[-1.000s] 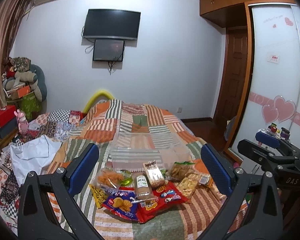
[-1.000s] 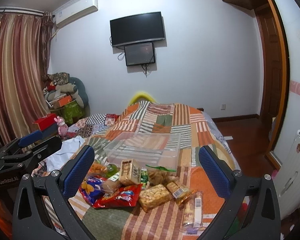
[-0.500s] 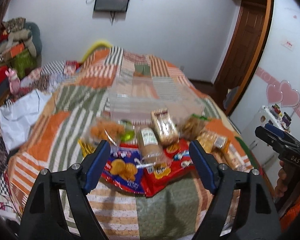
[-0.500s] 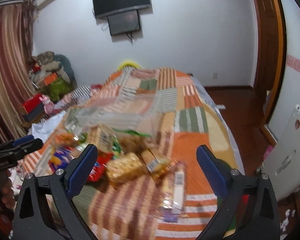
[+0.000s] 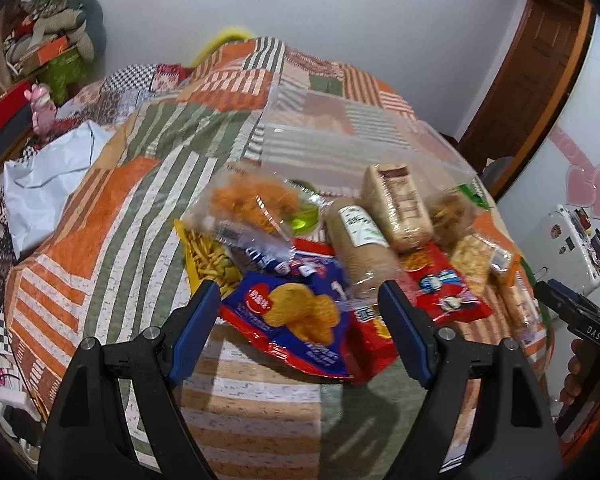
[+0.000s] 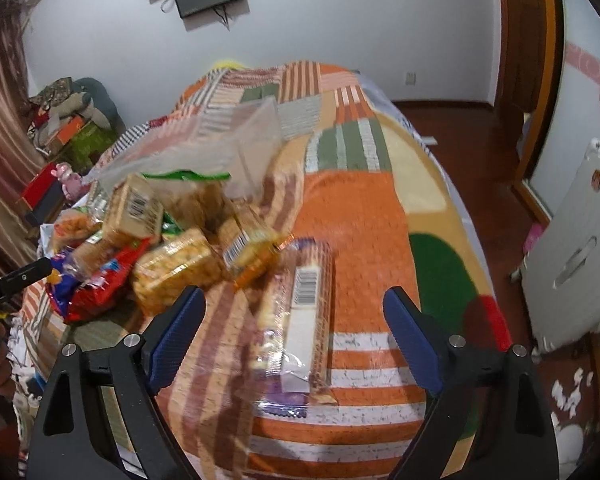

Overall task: Organize snacks
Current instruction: 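Grasp the wrapped wafer roll with the right tool while the left tool grasps the blue-red chip bag, then lift and carry the wafer roll and chip bag over the clear plastic box, then open both tools to drop the chip bag and wafer roll into the box, then grasp the yellow Koka snack bag with the left tool while the right grasps an orange-wrapped biscuit pack, then lift and carry the Koka bag and biscuit pack over the clear box, then open both tools to drop the Koka bag and biscuit pack into the box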

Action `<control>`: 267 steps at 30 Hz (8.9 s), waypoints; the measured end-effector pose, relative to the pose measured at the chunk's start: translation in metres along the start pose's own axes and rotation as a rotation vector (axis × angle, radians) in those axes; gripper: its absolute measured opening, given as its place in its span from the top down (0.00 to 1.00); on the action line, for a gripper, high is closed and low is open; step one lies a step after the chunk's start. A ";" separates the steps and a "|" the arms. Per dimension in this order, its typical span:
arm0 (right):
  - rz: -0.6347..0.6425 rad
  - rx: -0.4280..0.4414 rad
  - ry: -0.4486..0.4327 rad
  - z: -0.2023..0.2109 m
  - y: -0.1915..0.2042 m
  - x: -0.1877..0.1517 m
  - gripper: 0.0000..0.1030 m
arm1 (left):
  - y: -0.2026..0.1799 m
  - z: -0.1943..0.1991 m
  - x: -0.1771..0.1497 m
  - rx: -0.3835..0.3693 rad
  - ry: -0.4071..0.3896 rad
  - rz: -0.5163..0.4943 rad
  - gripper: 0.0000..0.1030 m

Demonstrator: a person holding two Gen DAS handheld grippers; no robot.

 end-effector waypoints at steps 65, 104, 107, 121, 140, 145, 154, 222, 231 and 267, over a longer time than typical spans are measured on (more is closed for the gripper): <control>0.095 0.184 -0.267 -0.011 0.078 0.118 0.59 | -0.019 -0.002 0.102 -0.046 -0.224 -0.065 0.45; 0.198 0.214 -0.018 -0.137 0.105 0.119 0.59 | -0.039 -0.151 0.134 -0.084 -0.042 -0.129 0.45; 0.206 0.218 0.054 -0.150 0.102 0.108 0.59 | -0.039 -0.157 0.130 -0.088 -0.025 -0.132 0.45; 0.239 0.209 0.057 -0.146 0.104 0.112 0.59 | -0.035 -0.148 0.130 -0.096 -0.019 -0.111 0.34; 0.282 0.135 -0.113 -0.071 0.082 0.128 0.35 | -0.004 -0.058 0.133 -0.042 -0.094 -0.173 0.30; 0.264 0.105 -0.104 -0.059 0.064 0.115 0.34 | 0.019 -0.042 0.117 0.009 -0.091 -0.194 0.23; 0.201 0.076 -0.024 -0.053 0.033 0.076 0.34 | 0.048 -0.041 0.071 0.028 -0.003 -0.158 0.22; 0.157 0.140 -0.147 -0.046 0.048 0.104 0.68 | -0.026 -0.037 0.108 -0.131 -0.105 -0.186 0.54; 0.141 0.171 -0.164 -0.061 0.062 0.119 0.68 | -0.055 -0.057 0.129 -0.184 -0.116 -0.172 0.54; 0.122 0.200 0.003 -0.142 0.075 0.116 0.67 | -0.115 -0.169 0.137 -0.190 0.067 -0.186 0.53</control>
Point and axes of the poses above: each gripper's, at about its wrist camera, not at the fingertips, and z roughly against the way its jaws point, y to its left, x to its top, the point moved 9 cm from there along -z, roughly the way its jaws point, and after that the axes turned 12 degrees about -y, right-handed, at the moved point
